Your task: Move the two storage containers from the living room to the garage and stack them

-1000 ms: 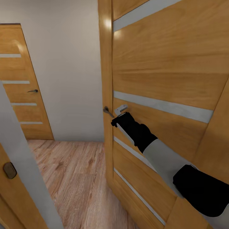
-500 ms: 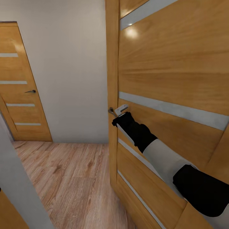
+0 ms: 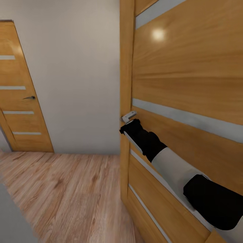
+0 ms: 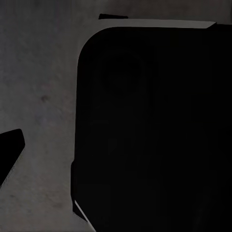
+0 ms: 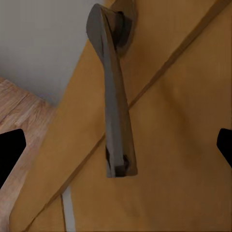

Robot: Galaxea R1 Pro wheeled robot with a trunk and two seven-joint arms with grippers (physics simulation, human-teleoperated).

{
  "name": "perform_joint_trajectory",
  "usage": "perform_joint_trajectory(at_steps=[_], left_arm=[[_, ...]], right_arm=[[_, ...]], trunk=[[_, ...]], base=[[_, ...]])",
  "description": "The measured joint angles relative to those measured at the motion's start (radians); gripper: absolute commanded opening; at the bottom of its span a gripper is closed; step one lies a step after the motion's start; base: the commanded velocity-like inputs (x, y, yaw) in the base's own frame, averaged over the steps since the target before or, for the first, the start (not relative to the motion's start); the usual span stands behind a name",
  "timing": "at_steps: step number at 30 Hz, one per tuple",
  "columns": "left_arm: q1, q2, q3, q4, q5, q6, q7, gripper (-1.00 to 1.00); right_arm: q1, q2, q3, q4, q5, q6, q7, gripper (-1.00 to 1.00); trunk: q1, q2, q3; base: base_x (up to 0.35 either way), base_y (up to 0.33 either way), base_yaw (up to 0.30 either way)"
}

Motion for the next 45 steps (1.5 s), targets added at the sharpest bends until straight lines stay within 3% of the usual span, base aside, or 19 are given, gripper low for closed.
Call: perform_joint_trajectory(at_steps=[45], left_arm=[[0.0,0.0,0.001,0.0,0.0,-0.001,0.0,1.0]], right_arm=[[-0.001,0.0,0.0,0.033,0.003,-0.002,-0.015,1.0]], trunk=[[0.001,0.0,0.0]], base=[[0.09,0.0,0.0]])
